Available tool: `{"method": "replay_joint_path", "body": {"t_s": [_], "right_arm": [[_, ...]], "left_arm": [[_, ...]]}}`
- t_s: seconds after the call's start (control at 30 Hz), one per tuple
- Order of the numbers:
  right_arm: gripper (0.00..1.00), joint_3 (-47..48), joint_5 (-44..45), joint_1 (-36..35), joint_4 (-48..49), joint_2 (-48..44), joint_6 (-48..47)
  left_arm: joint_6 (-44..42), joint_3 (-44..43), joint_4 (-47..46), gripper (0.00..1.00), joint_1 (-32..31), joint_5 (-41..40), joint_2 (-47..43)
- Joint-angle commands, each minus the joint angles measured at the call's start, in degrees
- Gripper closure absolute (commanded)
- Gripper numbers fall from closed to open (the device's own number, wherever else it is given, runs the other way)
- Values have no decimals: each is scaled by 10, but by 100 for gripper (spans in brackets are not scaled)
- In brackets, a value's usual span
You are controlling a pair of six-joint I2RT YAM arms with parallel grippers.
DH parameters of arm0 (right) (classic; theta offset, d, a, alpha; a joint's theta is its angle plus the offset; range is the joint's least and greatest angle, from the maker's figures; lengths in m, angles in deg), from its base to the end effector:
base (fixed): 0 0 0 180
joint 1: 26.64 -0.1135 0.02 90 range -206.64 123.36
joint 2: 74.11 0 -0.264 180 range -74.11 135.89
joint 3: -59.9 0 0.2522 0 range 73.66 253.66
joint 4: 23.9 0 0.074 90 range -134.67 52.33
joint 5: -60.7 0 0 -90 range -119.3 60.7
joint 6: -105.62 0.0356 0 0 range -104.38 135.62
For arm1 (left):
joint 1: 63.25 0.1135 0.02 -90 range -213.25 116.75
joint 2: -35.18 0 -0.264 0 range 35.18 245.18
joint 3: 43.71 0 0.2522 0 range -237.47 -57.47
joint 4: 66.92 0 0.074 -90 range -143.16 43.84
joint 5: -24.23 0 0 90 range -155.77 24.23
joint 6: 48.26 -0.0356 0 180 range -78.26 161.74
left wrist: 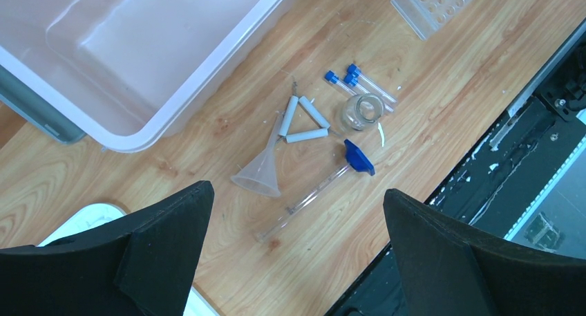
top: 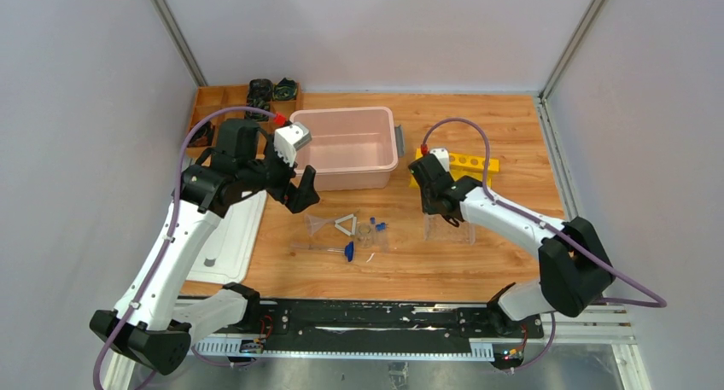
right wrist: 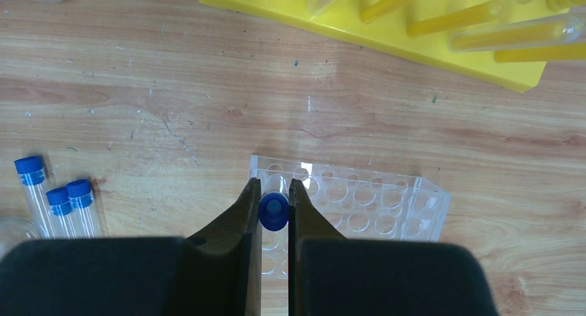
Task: Organize the chemistry lab equipment
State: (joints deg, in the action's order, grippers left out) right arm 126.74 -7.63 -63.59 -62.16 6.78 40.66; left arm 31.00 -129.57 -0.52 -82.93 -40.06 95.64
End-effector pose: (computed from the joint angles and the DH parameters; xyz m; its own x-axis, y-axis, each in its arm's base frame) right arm 0.2383 0.1628 0.2282 -0.7330 -0.0592 -0.6776 -0.0750 0.9972 -0.0060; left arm 0.1810 -0.0811 0.3818 -0.4929 0.3546 -0.7945 0.7161 0.6840 -0.1390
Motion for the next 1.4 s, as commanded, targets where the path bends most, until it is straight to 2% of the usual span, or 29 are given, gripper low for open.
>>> {"method": "replay_joint_path", "body": {"t_s": [0.0,0.2,0.47,0.67,0.73,0.83,0.93,1.07,1.13,1.27,1.37], "right_arm": [[100,-7,11,8,7,12,23],[100,-17,7,8,18,15,39],[100,-57,12,8,105,-15,62],[100,-78,14,6,118,-36,80],[90,-87,11,3,116,-45,82],[69,-96,5,2,111,-65,82],[59,-89,14,2,83,-94,86],[40,-58,19,1,59,-129,81],[38,-29,20,-2,39,-133,81],[48,10,8,-19,28,-125,79],[50,47,-19,-36,21,-94,80]], "left_arm": [[-8,-15,1,0,0,1,-6],[-9,-12,1,0,0,-1,-7],[-8,-20,1,0,0,-13,-2],[-13,-26,1,0,0,-20,-5],[-14,-27,1,0,0,-21,-5],[-15,-31,1,0,0,-23,-3],[-14,-36,1,0,0,-22,0],[-12,-38,1,0,0,-20,4],[-11,-38,1,0,0,-21,4],[-6,-44,1,0,0,-21,3],[-4,-47,1,0,0,-22,3]]}}
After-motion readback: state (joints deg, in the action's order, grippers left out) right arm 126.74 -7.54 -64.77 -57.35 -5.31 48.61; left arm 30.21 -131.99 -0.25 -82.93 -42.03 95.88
